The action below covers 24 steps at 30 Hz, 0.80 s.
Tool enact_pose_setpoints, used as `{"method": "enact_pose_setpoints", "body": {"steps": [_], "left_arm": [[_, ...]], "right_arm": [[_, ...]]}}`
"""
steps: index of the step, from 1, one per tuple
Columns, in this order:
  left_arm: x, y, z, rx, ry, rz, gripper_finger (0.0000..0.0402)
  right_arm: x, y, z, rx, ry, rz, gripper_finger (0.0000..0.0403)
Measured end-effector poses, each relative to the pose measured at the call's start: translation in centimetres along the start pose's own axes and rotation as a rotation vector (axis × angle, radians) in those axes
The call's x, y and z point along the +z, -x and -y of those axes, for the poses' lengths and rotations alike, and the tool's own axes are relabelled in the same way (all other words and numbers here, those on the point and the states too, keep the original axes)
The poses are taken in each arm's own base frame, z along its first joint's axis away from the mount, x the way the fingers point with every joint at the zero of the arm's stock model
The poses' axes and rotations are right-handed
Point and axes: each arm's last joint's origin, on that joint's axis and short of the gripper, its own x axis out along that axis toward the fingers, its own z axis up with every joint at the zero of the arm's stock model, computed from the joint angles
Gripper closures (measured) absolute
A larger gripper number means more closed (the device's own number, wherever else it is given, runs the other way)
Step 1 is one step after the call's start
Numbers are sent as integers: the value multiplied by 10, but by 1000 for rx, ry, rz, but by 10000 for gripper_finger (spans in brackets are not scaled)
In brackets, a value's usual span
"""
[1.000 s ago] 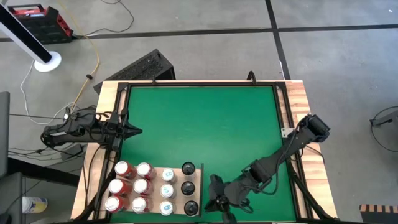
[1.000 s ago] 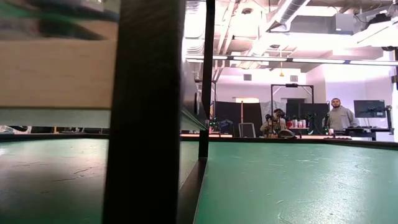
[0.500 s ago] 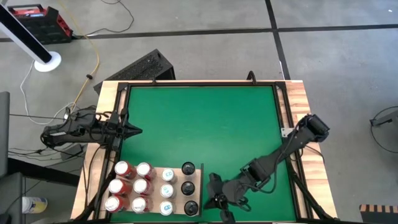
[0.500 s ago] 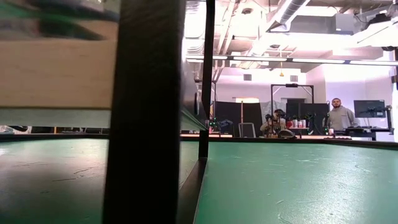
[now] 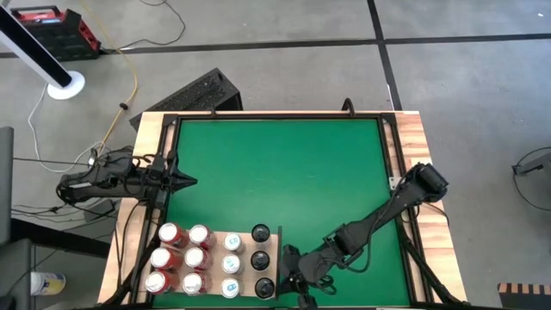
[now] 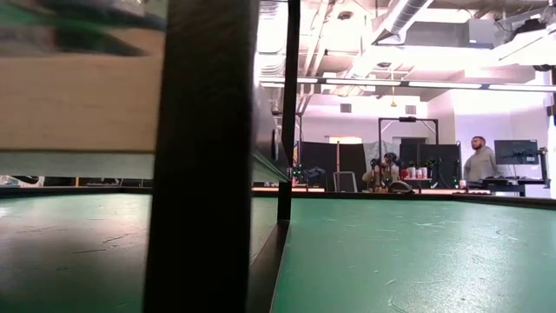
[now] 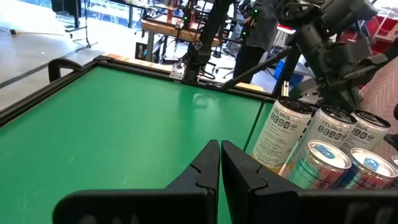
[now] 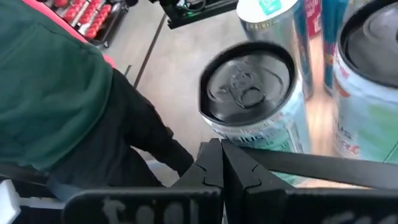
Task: Place canned beverage on shelf
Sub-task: Adjust the white yellow soda can
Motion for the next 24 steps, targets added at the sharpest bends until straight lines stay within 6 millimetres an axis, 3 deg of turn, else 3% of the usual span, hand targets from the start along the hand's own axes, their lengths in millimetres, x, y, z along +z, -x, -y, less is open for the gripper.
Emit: {"method": "enact_pose_setpoints", "body": {"steps": [24], "left_arm": [[0,0,0,-1,-11,-1,402]], "right_arm": [[5,-6,4,57,-5,31,386]]}}
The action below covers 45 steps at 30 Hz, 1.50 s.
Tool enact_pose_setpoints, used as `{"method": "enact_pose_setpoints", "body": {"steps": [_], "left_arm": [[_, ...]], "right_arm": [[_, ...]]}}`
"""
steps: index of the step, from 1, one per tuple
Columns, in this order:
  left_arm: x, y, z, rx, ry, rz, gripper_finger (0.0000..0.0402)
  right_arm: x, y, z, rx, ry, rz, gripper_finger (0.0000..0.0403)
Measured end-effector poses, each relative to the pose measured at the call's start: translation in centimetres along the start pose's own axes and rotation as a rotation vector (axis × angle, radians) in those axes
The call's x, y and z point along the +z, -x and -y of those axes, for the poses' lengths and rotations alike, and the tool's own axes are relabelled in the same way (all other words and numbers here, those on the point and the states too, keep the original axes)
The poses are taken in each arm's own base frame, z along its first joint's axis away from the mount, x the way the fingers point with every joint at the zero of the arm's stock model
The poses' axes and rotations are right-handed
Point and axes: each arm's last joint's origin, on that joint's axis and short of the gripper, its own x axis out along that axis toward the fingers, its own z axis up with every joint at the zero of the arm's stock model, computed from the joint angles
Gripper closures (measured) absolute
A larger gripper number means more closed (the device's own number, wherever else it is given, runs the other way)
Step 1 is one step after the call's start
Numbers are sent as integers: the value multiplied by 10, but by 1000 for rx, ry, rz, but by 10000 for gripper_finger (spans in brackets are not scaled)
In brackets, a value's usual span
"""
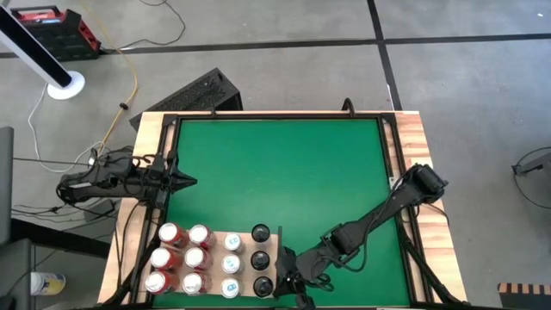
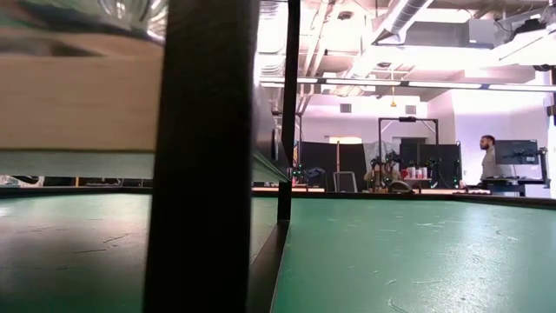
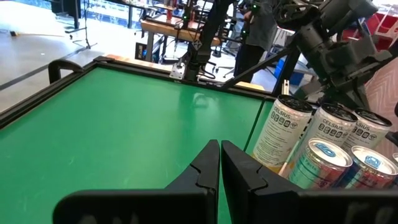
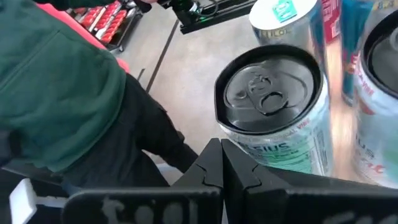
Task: Place canned beverage on shelf
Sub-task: Adjust the white yellow soda can, then return to Home Position
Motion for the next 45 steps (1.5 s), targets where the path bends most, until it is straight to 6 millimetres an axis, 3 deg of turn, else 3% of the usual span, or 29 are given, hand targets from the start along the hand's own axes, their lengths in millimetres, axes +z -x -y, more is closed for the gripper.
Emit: {"method": "enact_pose_setpoints", "body": {"steps": [15,18,24,31,36,40,45], "left_arm": [[0,0,0,-8,1,-2,402],[0,0,0,-8,1,-2,402],[2,0,1,-9,-57,17,402],[11,1,0,71,-208,114,401],[12,1,-2,136,-247,130,402],[12,1,-2,162,-277,130,402],[13,1,-3,205,-322,144,402]], "right_arm": [[4,-1,6,38,-7,-9,386],[9,8,3,41,-8,-8,386],[28,52,-5,-43,50,22,386],[56,124,-1,-231,237,85,386],[62,172,30,-305,270,150,386],[50,206,61,-345,276,258,386],[23,227,109,-355,325,505,386]]}}
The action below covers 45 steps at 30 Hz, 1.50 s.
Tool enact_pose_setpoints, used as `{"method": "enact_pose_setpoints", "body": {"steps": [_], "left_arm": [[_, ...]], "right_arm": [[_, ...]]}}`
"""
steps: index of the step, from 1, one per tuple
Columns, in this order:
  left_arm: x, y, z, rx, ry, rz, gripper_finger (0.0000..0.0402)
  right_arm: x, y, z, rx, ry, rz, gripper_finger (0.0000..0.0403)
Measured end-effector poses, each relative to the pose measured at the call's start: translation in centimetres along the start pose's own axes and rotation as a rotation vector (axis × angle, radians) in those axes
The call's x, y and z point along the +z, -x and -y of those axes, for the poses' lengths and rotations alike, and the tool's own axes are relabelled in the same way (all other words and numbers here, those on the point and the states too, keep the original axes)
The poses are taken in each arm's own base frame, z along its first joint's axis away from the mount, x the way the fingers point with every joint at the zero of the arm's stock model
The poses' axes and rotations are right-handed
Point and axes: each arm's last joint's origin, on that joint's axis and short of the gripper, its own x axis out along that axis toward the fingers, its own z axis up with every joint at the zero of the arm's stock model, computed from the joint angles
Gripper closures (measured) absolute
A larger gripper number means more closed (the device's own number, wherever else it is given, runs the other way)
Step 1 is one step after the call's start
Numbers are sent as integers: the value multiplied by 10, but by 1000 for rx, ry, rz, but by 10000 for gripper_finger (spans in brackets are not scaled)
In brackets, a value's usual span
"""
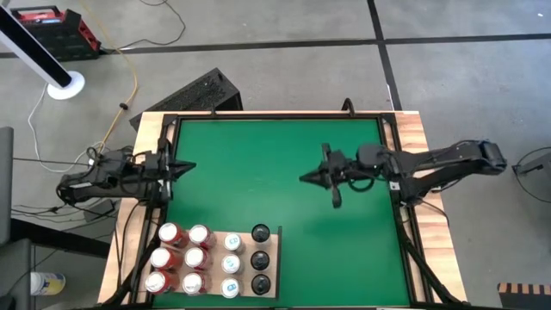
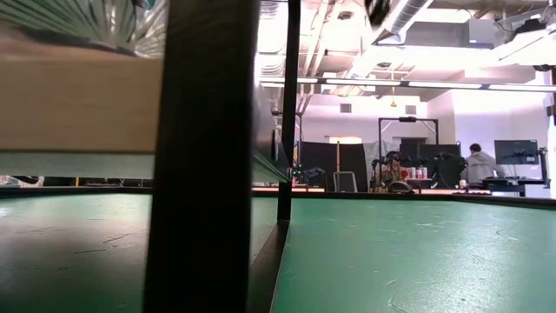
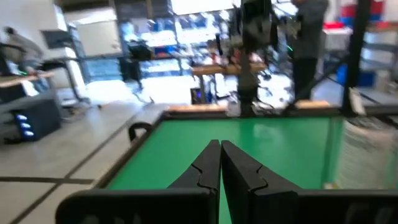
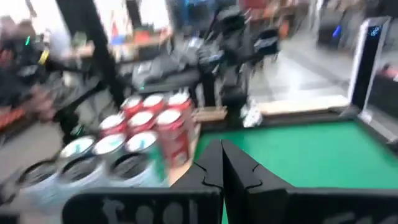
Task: Place canned beverage on shelf
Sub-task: Return to Home Position
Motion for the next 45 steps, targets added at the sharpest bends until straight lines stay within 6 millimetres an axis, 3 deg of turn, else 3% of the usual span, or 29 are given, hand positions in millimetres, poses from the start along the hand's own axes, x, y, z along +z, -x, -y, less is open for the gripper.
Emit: {"method": "enact_pose_setpoints", "body": {"steps": [7,14,19,25,33,41,45], "left_arm": [[-27,-14,5,29,35,-1,402],[-64,-28,9,39,159,22,402],[-81,-31,8,32,231,-18,402],[-92,-32,6,16,278,-75,402],[-101,-31,7,-27,358,-177,402],[-101,-31,6,8,362,-181,402],[-102,-31,6,12,399,-183,402]], "right_arm": [[-59,6,51,-41,-29,86,385],[-91,26,84,-112,-35,113,384],[-115,49,98,-133,-56,206,384],[-140,76,101,-163,-99,296,384],[-163,96,103,-169,-147,267,384],[-164,108,116,-118,-136,225,384],[-153,120,117,-76,-220,286,385]]}}
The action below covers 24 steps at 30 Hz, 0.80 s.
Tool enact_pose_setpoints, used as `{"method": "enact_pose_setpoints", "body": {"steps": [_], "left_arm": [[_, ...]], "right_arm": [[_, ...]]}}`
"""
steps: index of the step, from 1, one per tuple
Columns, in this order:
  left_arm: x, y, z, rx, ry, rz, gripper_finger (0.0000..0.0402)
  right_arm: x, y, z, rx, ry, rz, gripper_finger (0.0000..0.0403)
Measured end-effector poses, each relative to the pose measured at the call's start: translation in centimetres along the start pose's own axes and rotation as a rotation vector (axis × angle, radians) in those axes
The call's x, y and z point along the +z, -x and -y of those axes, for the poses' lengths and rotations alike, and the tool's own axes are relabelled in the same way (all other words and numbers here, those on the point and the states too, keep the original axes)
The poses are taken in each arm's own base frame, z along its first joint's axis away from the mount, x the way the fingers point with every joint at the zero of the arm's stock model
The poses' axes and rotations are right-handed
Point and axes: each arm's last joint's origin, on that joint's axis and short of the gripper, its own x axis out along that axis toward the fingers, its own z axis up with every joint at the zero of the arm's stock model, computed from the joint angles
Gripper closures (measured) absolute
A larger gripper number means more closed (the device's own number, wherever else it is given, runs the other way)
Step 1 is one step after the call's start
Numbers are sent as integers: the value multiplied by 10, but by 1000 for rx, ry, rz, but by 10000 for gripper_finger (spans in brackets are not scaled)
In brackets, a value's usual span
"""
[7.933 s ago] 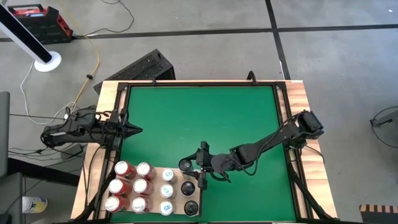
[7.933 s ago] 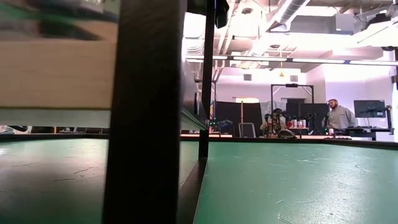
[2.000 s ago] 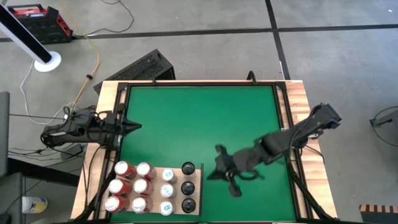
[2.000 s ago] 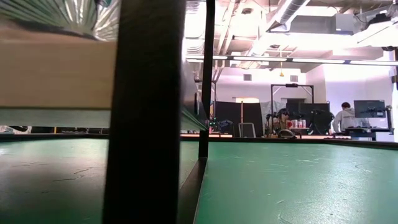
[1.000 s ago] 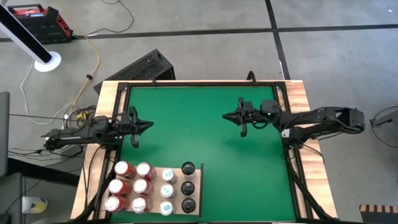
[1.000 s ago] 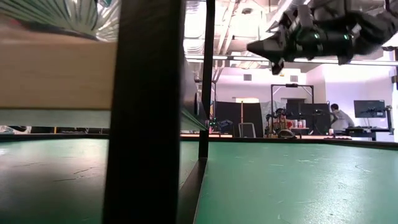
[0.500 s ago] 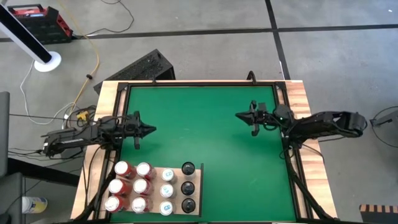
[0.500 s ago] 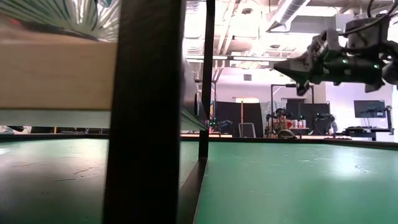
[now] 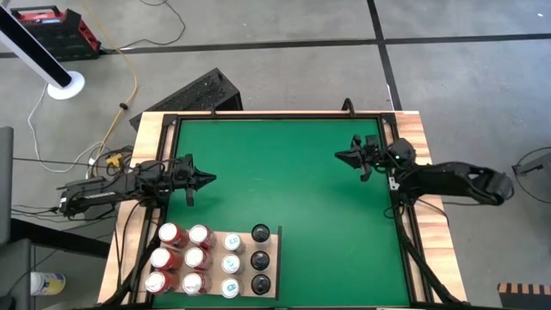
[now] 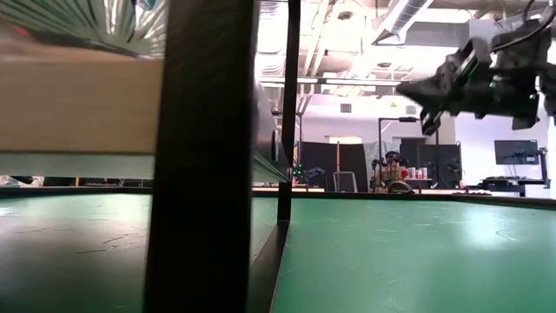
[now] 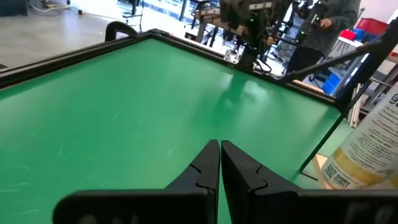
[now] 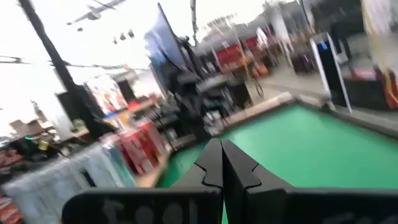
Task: Place canned beverage on shelf
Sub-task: Return to Home Position
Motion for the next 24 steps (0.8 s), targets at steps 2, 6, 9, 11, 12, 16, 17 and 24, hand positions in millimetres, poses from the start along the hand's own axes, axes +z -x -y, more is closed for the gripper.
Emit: {"method": "enact_pose_setpoints", "body": {"steps": [2,6,9,11,12,16,17,24], "left_arm": [[0,0,0,0,-18,0,402],[0,0,-1,21,-100,6,402],[1,0,-2,73,-126,24,402],[2,0,-3,107,-126,36,402],[2,0,-3,121,-126,41,402],[2,0,-4,147,-125,49,402],[3,0,-4,149,-125,50,402],[3,1,-5,180,-125,60,402]], "right_arm": [[8,2,-7,32,19,44,387],[17,10,-17,16,104,97,388],[10,16,-17,-105,125,43,388],[2,21,-15,-212,120,-17,388],[-1,23,-15,-257,128,-43,388],[-4,30,-20,-375,228,-50,388],[-6,31,-21,-399,240,-64,388],[-19,32,-25,-391,191,-169,375]]}}
